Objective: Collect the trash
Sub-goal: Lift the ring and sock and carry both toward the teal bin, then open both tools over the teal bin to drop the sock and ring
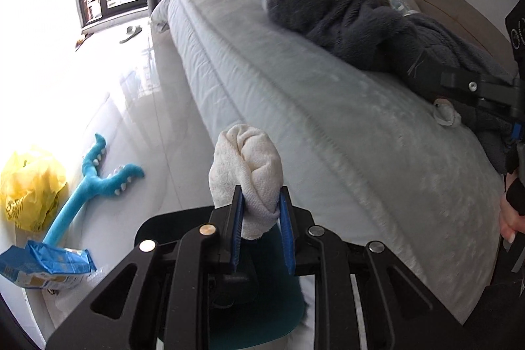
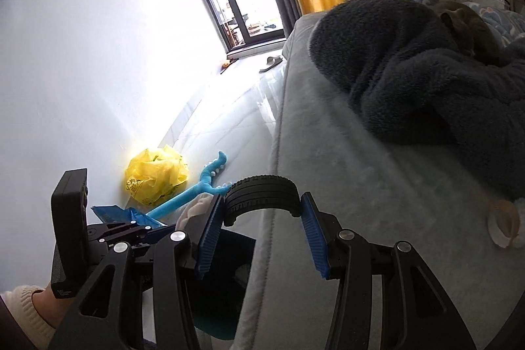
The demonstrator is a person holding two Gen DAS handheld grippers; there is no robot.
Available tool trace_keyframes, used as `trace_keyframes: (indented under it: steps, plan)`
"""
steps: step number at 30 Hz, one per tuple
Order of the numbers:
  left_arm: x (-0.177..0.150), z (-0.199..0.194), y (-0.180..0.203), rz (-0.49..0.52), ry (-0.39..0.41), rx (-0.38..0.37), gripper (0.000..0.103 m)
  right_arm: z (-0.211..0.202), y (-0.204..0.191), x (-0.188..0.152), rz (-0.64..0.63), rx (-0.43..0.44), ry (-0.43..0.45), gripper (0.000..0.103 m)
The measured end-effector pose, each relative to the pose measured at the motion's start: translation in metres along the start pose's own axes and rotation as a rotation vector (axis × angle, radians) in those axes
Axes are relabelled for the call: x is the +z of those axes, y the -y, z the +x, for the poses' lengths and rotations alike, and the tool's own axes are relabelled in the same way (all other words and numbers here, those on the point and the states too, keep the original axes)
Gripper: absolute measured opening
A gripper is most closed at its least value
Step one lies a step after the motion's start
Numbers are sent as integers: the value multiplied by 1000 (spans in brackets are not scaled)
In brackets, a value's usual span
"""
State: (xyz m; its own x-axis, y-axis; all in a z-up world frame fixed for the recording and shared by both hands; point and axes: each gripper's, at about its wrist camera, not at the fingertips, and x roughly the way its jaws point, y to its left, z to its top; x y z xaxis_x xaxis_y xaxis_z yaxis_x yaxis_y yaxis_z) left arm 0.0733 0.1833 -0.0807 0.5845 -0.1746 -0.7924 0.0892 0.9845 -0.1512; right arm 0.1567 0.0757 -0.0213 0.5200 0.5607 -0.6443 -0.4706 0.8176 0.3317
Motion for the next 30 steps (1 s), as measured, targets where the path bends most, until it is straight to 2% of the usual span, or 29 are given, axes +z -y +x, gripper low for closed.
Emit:
trace_keyframes:
  steps: [6, 12, 17, 20, 24, 30]
  plan:
    - [-19, 14, -34, -75, -94, -1, 23, 30, -29, -2, -33, 35, -42, 49]
    - [-40, 30, -59, -104, -199, 18, 23, 55, -49, -1, -53, 59, -79, 49]
    - [-58, 43, -76, -126, -298, -4, 24, 76, -66, -5, -71, 69, -118, 49]
    - [-67, 45, -84, -136, -340, -15, 29, 91, -74, -8, -85, 64, -149, 49]
    - [-71, 37, -94, -143, -335, 2, 55, 111, -79, -17, -97, 55, -194, 49]
    - [-69, 20, -110, -148, -287, 12, 65, 132, -85, -29, -103, 47, -259, 49]
